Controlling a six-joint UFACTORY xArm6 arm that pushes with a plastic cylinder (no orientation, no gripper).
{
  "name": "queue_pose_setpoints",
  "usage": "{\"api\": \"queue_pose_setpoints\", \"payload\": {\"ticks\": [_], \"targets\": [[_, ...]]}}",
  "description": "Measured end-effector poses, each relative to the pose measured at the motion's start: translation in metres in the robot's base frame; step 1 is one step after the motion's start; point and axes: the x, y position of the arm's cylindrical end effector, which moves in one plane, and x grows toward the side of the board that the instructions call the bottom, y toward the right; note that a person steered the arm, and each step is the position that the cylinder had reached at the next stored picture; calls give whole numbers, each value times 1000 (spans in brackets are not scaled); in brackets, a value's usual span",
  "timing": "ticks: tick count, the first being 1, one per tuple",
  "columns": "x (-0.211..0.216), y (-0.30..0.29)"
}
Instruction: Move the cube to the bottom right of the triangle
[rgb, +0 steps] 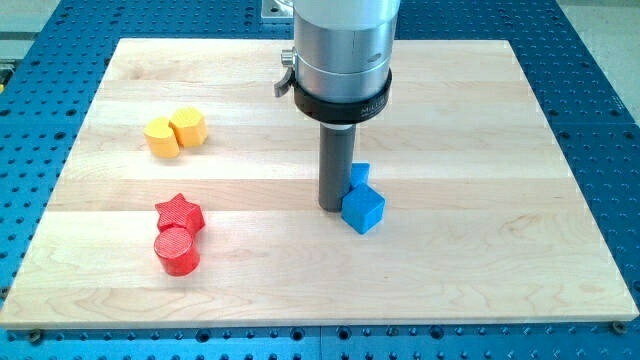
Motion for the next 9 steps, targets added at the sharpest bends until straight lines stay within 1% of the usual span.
{"api": "queue_pose_setpoints", "payload": {"ticks": [1,2,3,4,5,6,8,9], "targets": [[2,-12],[12,-54],[13,-48],[56,-19],[60,-9],[27,8],[22,9],[22,-35]]}}
